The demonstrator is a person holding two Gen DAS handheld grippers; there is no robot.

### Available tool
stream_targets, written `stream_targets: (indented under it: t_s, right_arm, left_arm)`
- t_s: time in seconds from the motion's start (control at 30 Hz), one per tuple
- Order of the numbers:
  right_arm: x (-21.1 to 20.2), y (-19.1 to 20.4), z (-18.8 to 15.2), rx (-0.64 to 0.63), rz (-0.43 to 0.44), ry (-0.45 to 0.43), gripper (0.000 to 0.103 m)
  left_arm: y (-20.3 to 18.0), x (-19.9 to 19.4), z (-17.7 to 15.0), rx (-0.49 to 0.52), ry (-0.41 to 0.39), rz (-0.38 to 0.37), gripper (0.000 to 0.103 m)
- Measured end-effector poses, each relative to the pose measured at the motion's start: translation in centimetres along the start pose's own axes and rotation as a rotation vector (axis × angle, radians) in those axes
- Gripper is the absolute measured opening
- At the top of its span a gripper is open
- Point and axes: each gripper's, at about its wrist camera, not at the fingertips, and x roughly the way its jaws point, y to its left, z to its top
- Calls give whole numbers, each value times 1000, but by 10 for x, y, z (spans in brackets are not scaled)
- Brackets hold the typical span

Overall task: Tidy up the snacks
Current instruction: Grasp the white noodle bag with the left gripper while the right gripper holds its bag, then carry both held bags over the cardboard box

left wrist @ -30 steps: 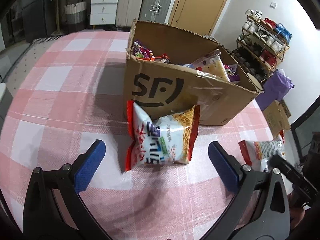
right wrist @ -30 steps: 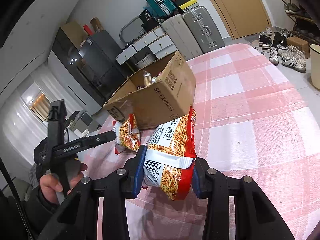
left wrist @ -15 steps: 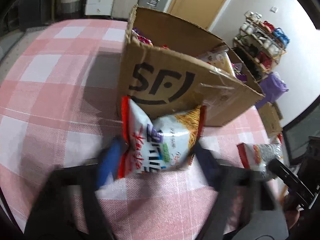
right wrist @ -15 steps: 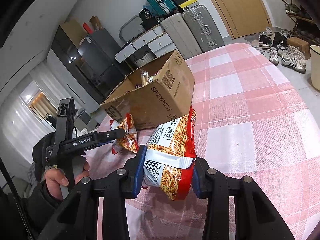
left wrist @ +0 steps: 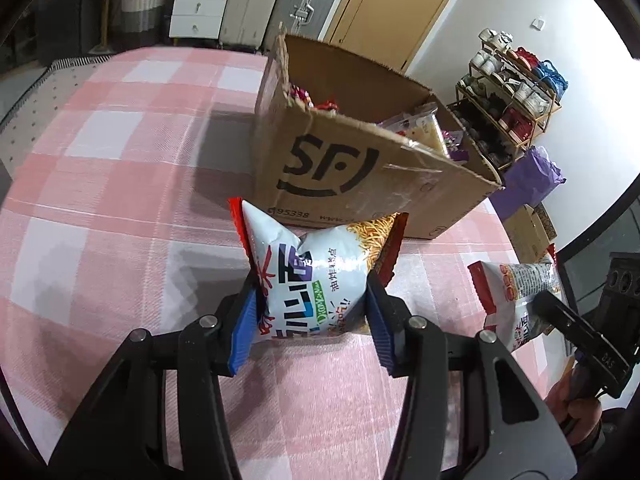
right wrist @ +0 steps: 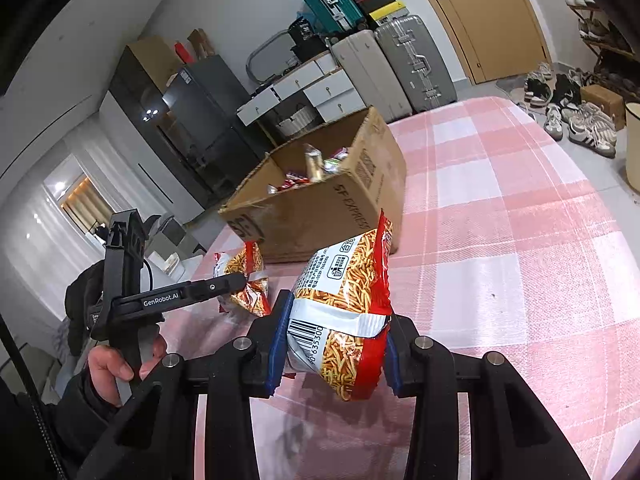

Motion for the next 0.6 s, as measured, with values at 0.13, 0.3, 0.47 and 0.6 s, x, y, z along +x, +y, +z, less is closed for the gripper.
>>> stream_targets:
  t_s: [0.13,0.3,0.47,0.6]
  right_arm:
    - [-8,10,3,-18,6,-20,39]
    - [-19,30,8,-62,9,-53,39]
    - [-28,50,19,-107,19,-84,39]
    - [-35,62,31,-114,15,-137,39]
  left_arm:
    - [-2,-20,-3,13,-28,-5,46]
    - [-5,-46,-3,31,-63,-4,46]
    - [-9,-74,2,44,-112,11,47]
    - [-9,-97,10,25,-155,10,47]
